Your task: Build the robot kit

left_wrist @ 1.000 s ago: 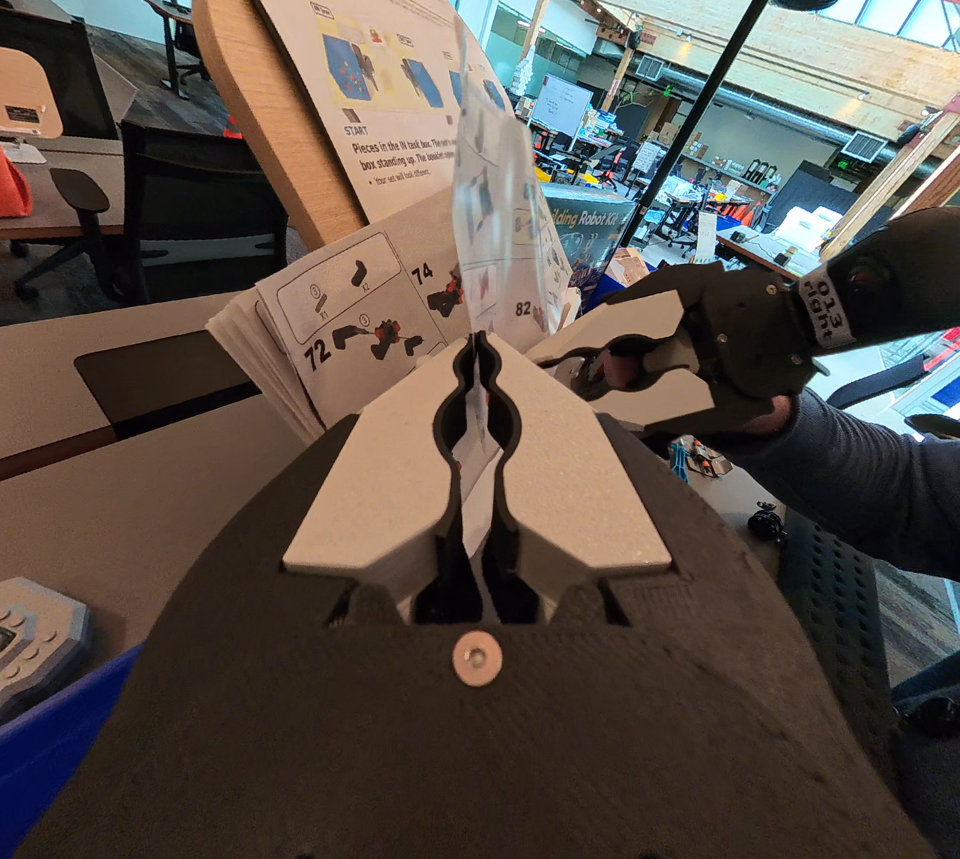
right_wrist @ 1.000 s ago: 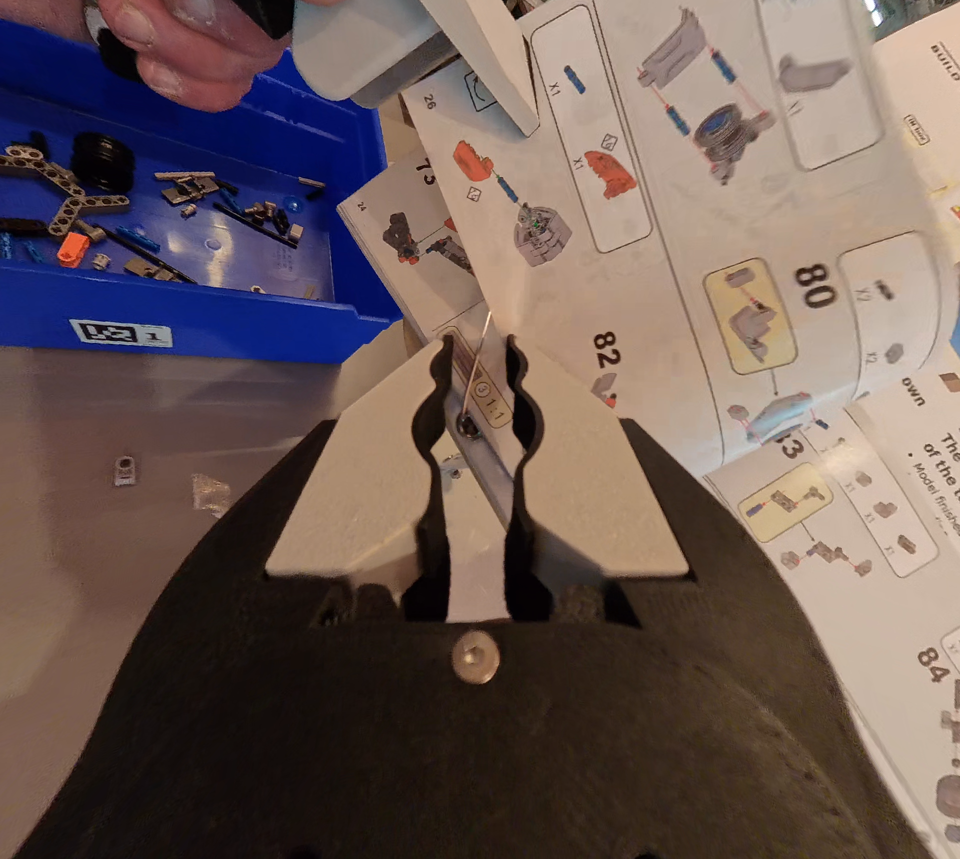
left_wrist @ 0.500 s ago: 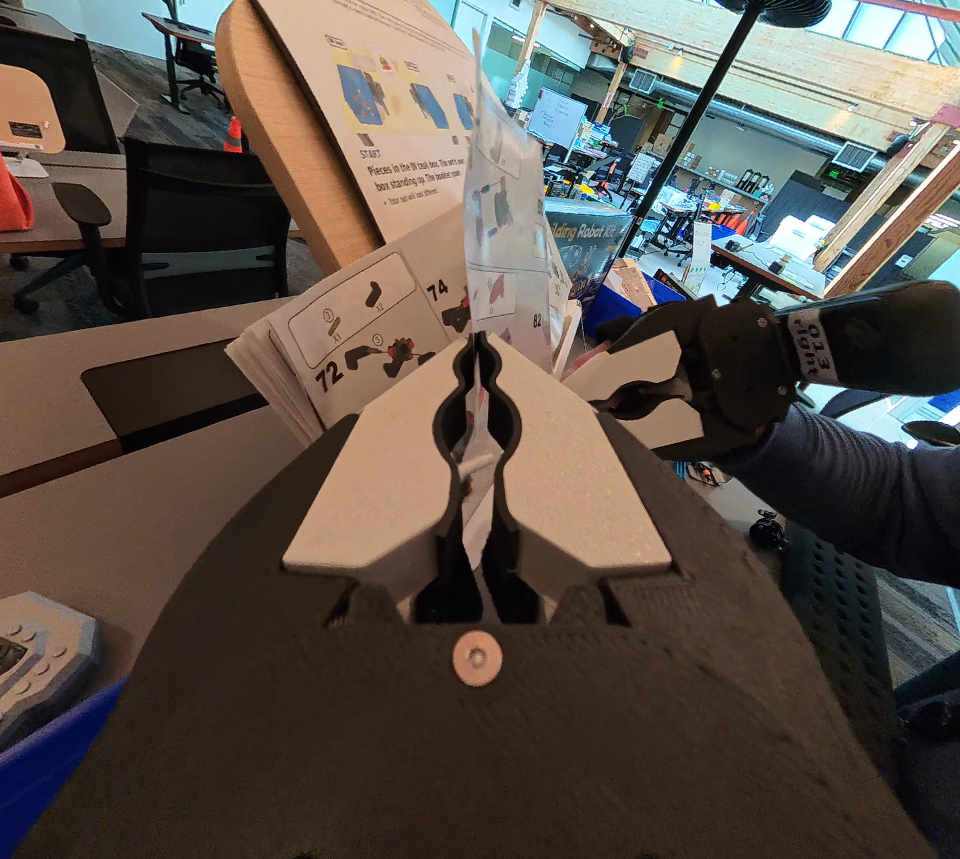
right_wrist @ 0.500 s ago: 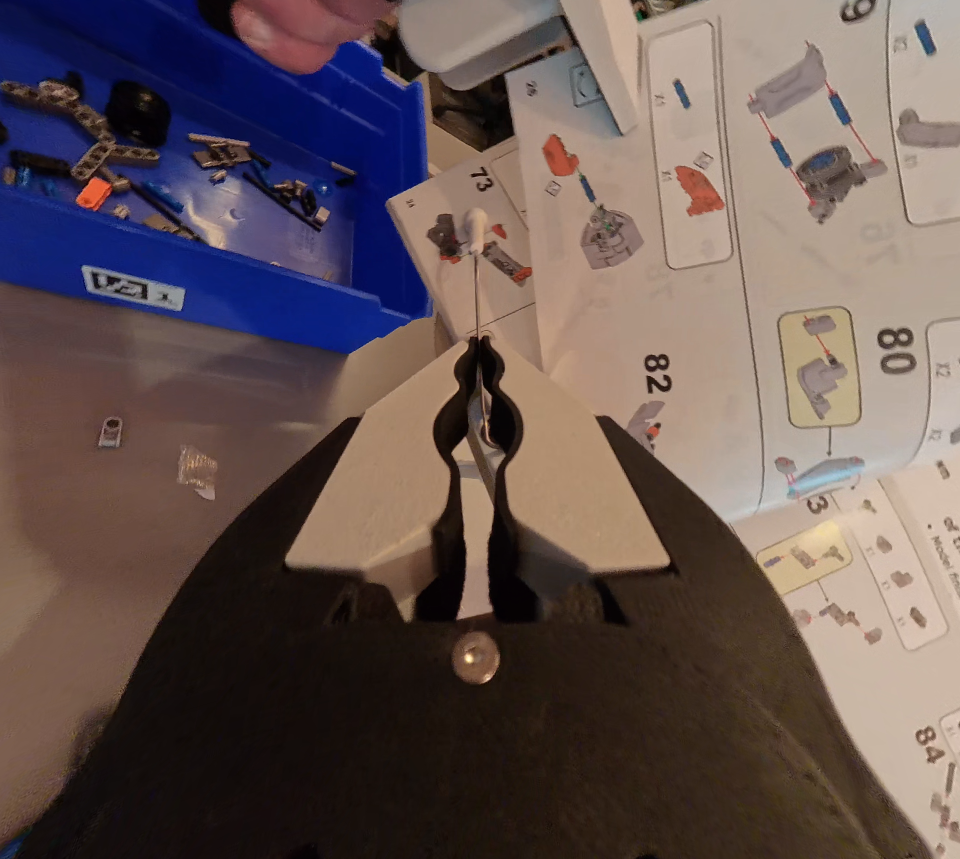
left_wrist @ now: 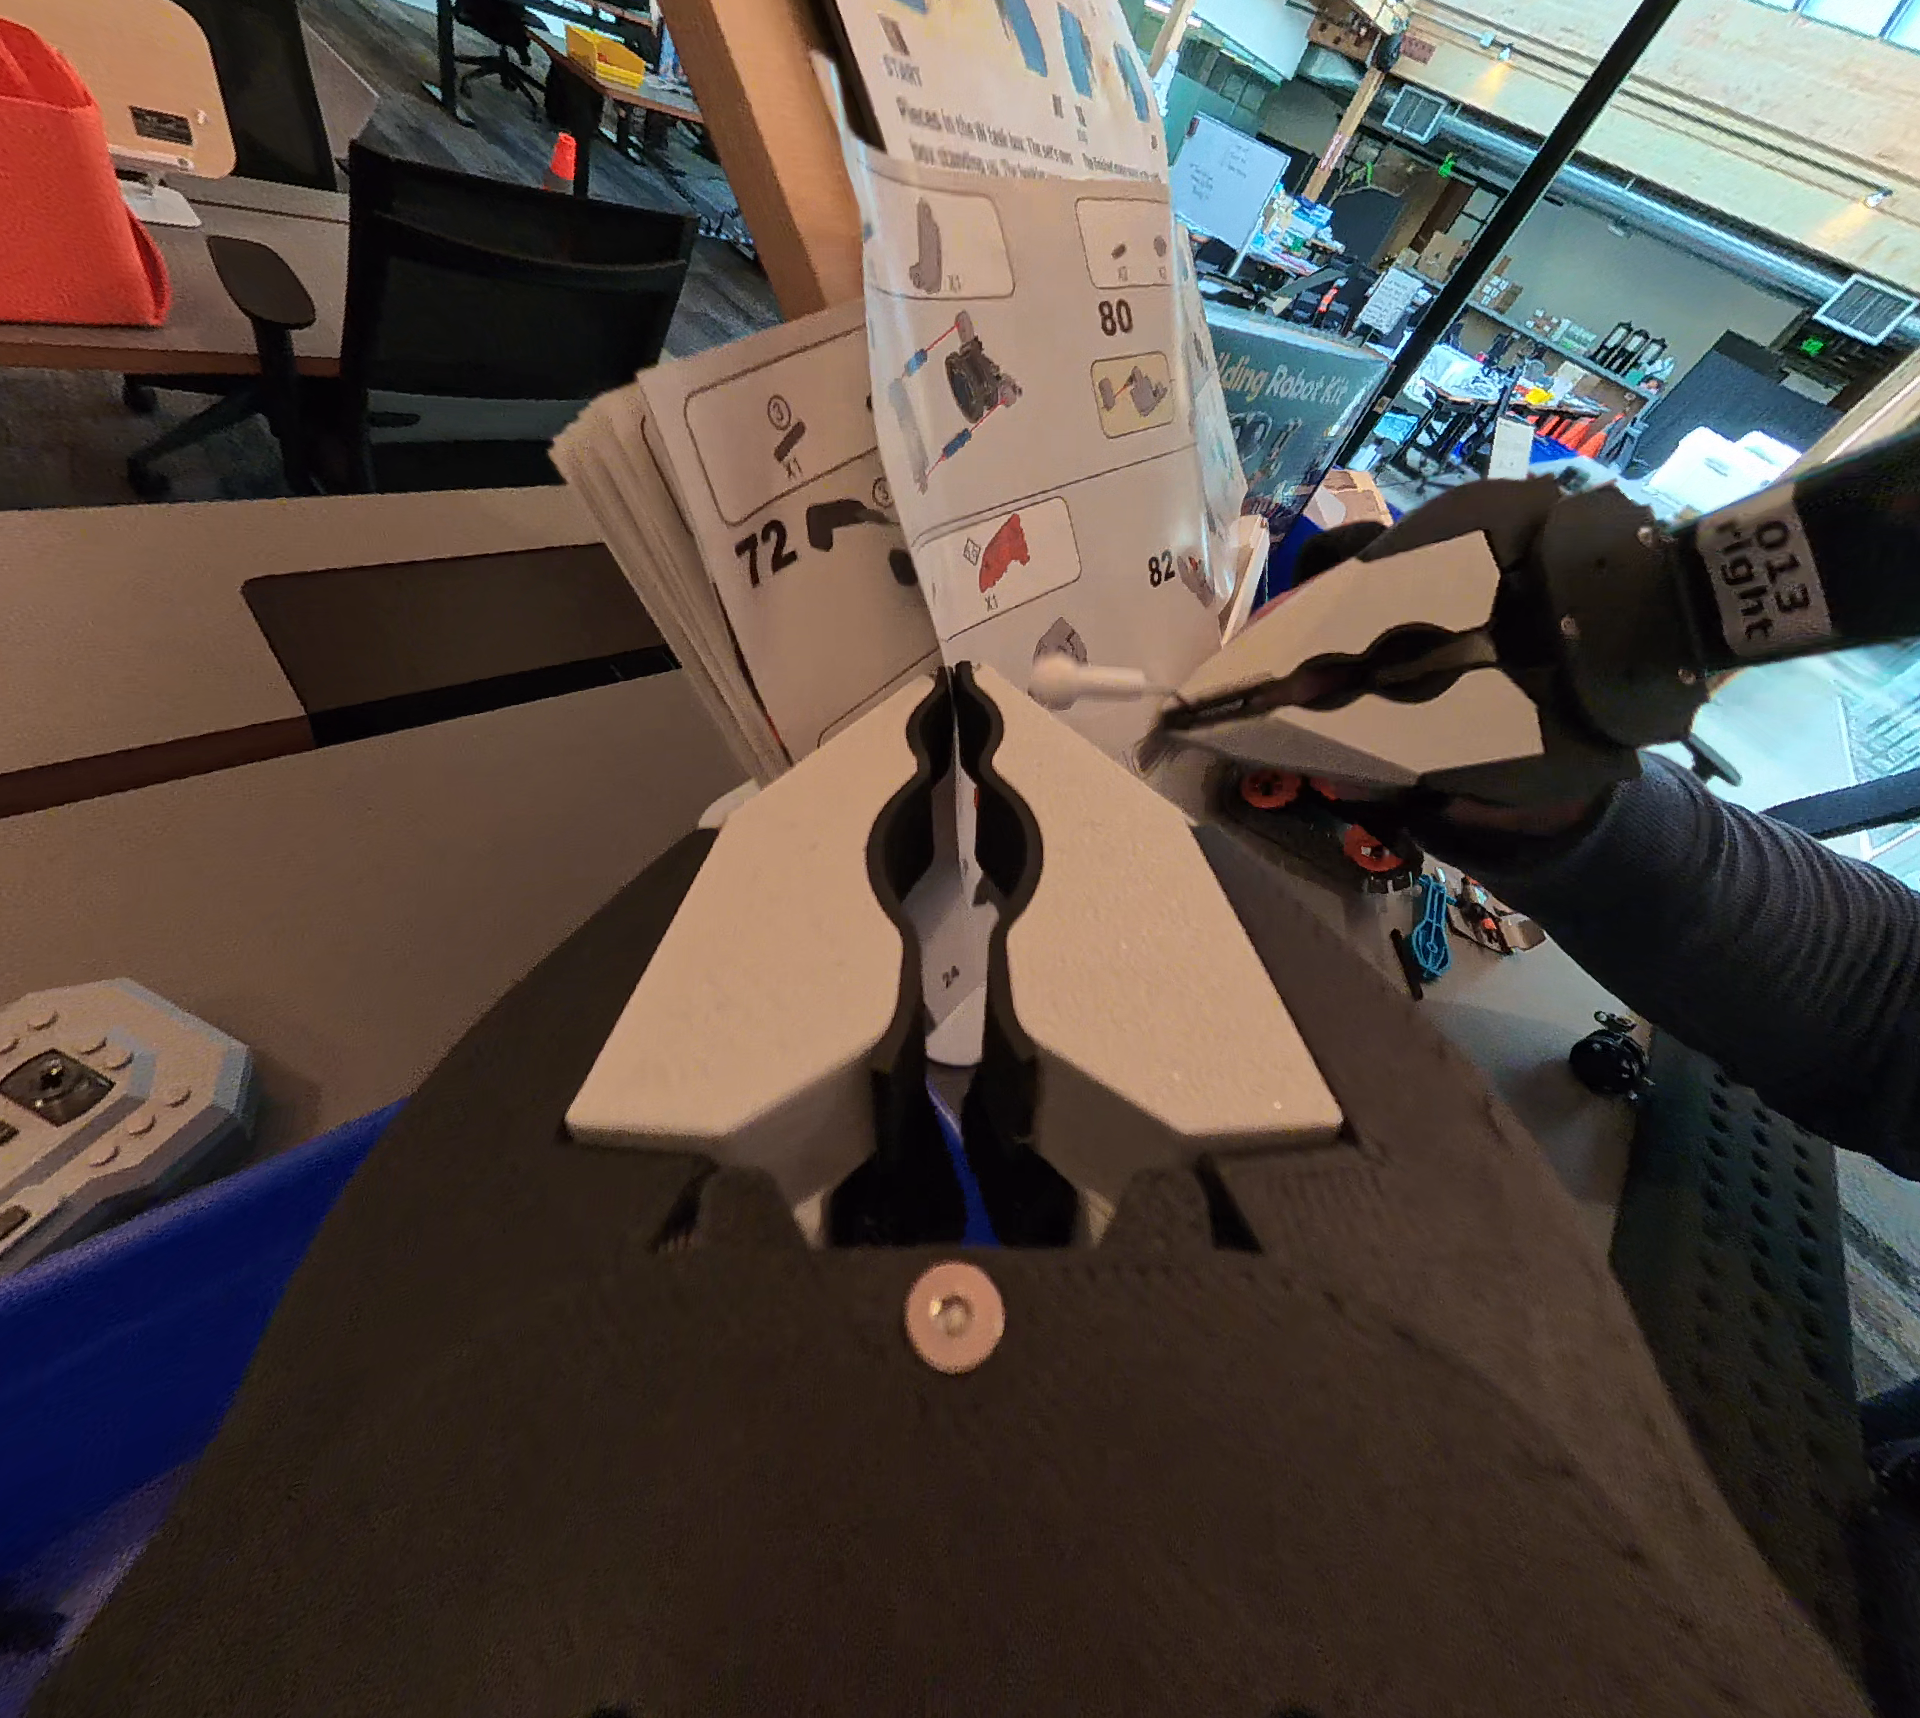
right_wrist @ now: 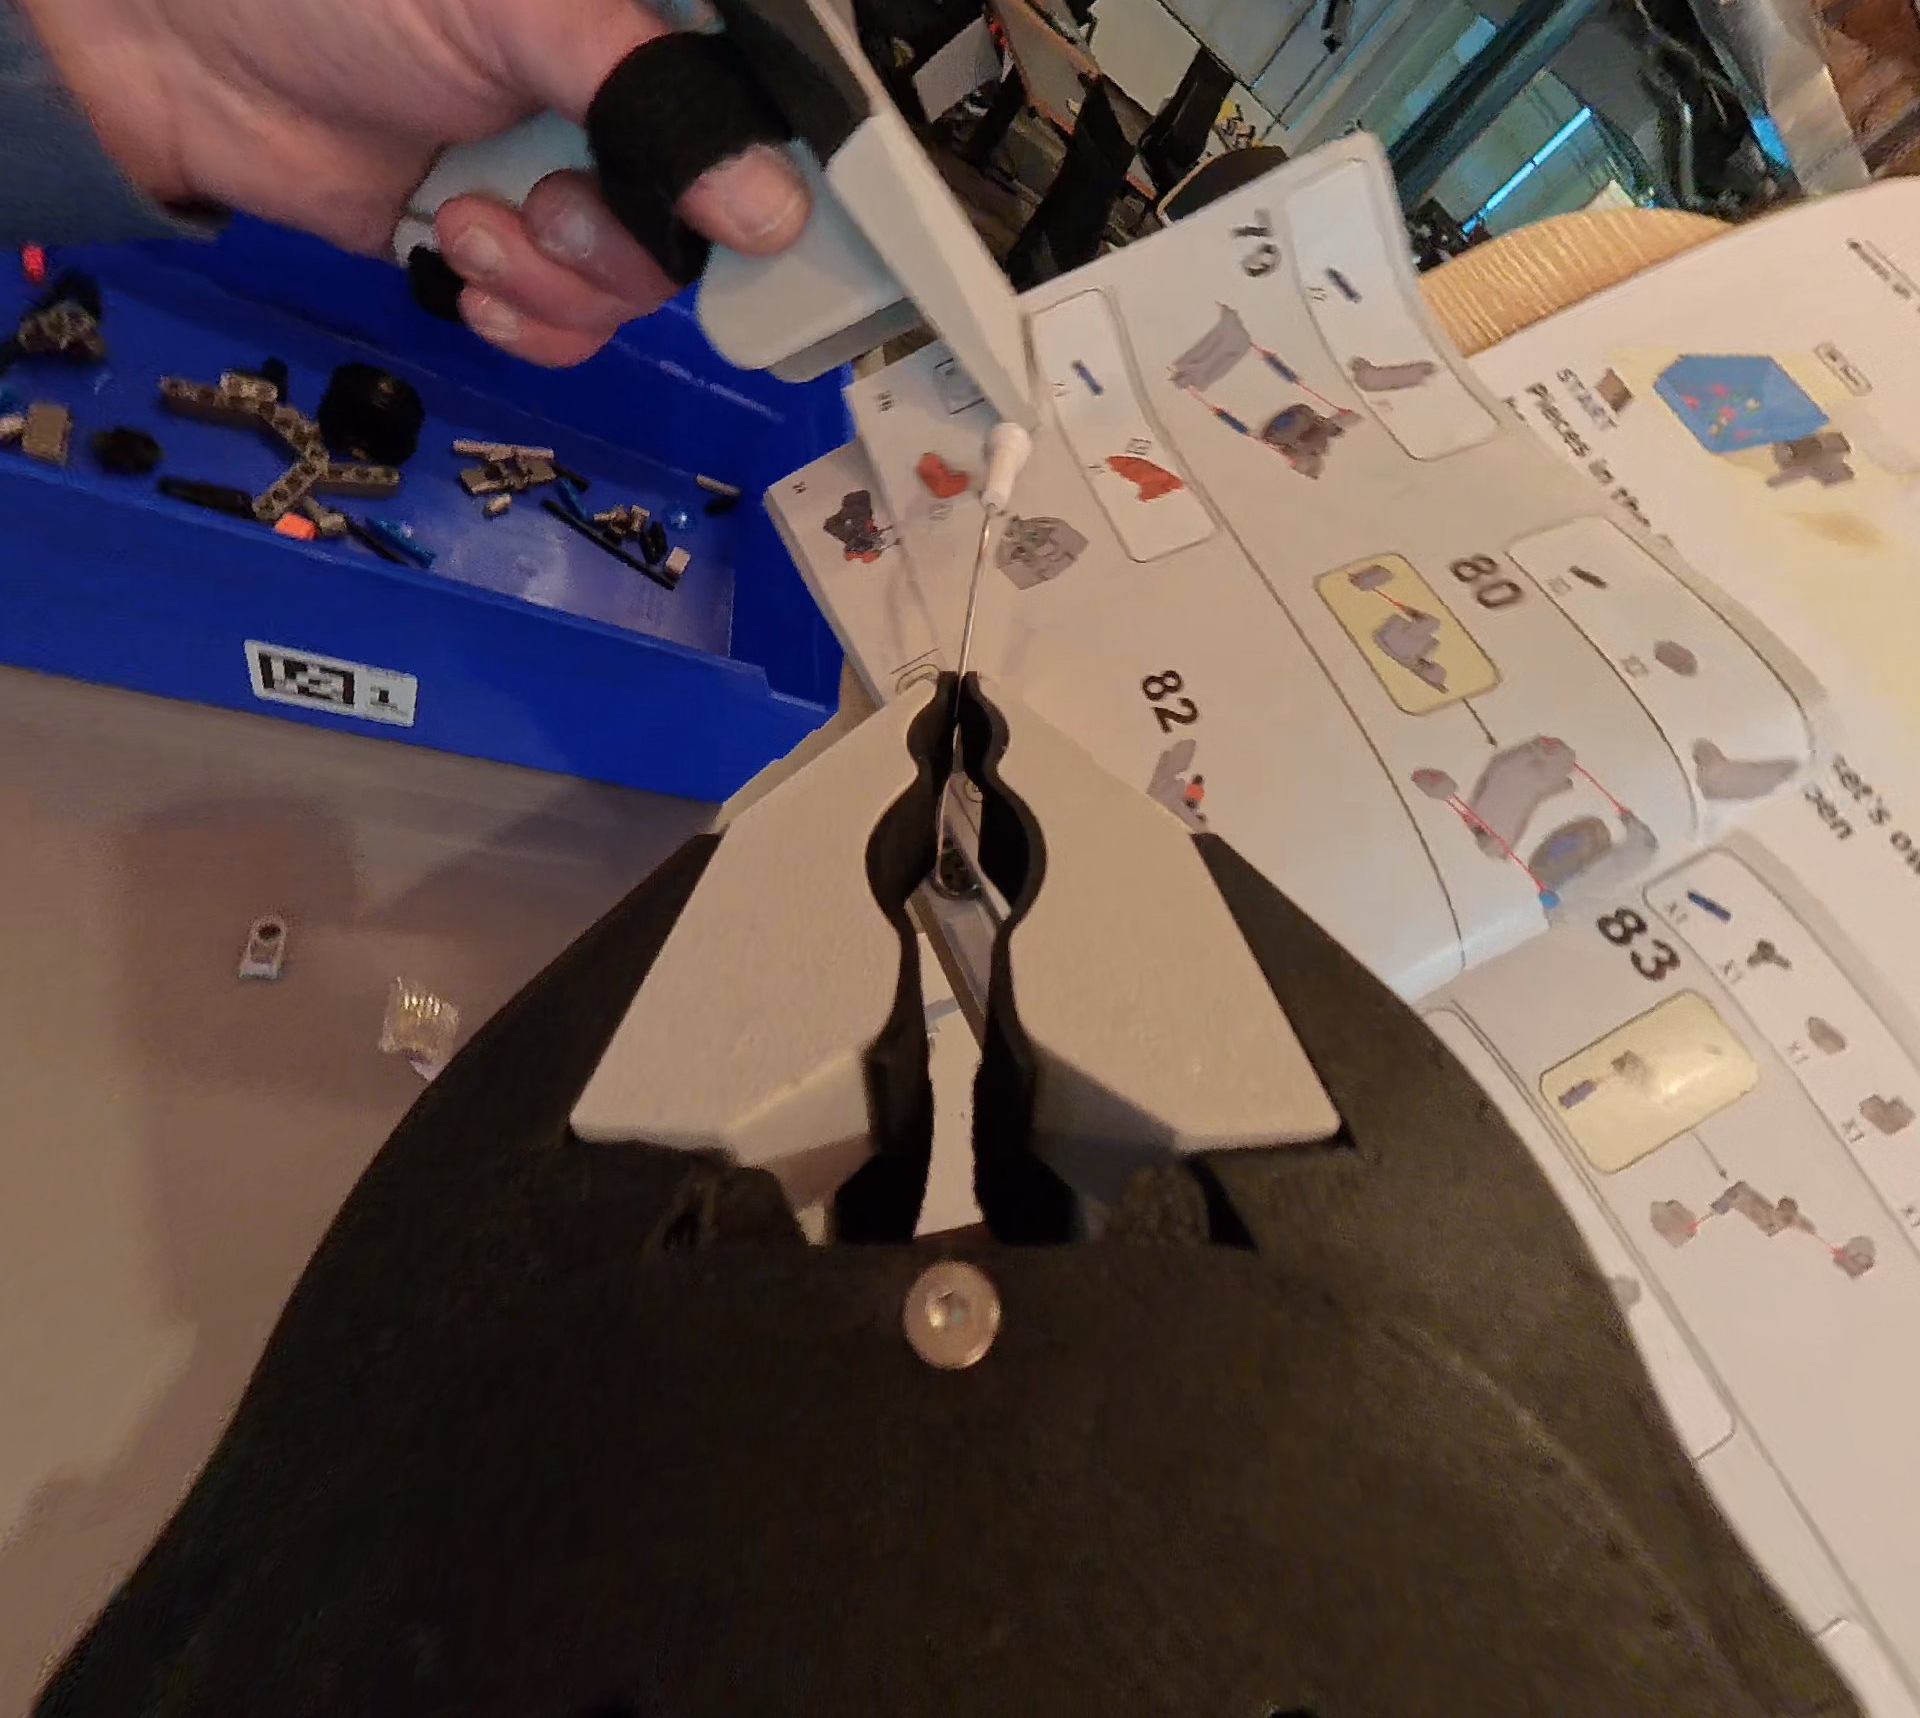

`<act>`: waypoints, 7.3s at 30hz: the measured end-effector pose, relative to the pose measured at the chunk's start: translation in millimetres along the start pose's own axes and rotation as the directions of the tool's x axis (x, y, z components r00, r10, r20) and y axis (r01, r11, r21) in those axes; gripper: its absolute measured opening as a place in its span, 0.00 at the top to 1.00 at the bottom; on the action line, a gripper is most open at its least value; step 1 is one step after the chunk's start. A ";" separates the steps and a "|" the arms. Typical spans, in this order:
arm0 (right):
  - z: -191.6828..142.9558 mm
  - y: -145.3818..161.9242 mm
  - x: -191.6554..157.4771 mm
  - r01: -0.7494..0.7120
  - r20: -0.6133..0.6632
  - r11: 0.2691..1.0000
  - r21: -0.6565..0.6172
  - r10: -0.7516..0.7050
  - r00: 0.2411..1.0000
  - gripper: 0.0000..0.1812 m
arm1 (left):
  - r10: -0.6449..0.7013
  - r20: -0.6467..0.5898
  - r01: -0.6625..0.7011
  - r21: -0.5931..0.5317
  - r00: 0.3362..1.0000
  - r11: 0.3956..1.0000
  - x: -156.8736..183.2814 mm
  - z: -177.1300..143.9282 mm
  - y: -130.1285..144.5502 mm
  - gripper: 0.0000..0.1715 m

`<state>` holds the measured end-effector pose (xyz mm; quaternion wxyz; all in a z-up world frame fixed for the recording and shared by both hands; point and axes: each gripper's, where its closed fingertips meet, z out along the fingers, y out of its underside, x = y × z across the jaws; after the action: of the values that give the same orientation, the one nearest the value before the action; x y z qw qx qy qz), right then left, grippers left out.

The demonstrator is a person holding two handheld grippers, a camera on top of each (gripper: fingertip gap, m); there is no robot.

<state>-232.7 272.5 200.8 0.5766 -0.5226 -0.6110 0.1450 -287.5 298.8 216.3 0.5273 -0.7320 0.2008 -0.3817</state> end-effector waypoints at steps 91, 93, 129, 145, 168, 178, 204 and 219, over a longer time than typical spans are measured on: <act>-352.7 242.8 -171.9 -0.338 -0.125 0.710 -0.617 0.336 0.934 0.90 | 0.406 -0.120 -0.398 -0.572 0.906 0.718 218.9 -8.2 261.8 0.80; -355.0 226.5 -174.2 -0.369 -0.108 0.718 -0.590 0.383 0.917 0.84 | 0.394 -0.109 -0.382 -0.571 0.913 0.727 217.1 -12.7 264.4 0.80; -248.8 98.8 -165.9 -0.389 0.151 0.901 -0.189 0.419 0.896 0.93 | 0.390 -0.126 -0.401 -0.466 0.912 0.789 219.3 4.0 259.2 0.80; -243.7 44.7 -120.9 -0.612 0.092 0.746 0.263 0.612 0.786 0.93 | 0.104 -0.300 -0.147 -0.124 0.948 0.981 289.0 46.7 190.1 0.75; -246.5 32.1 -133.3 -0.632 0.149 0.705 0.322 0.622 0.769 0.72 | 0.004 -0.630 -0.034 -0.035 0.776 0.999 316.5 33.4 166.7 0.98; -256.4 36.8 -138.7 -0.492 0.148 0.864 0.103 0.476 0.867 0.72 | 0.440 -0.469 -0.601 -0.278 0.766 0.749 270.3 44.6 195.0 0.98; -235.2 46.3 -116.2 -0.244 -0.255 0.969 0.035 0.245 0.936 0.84 | 0.443 -0.426 -0.577 -0.267 0.789 0.772 271.3 63.4 181.2 0.78; -234.4 27.9 -112.6 -0.189 -0.361 0.973 0.133 0.225 0.905 0.84 | 0.080 -0.519 -0.130 -0.061 0.851 0.990 297.5 62.3 157.0 1.00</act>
<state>-42.6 93.5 185.4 0.6878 -0.5746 -0.4234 0.1322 -35.6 73.1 164.8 0.4396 -0.6153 0.3918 -0.5241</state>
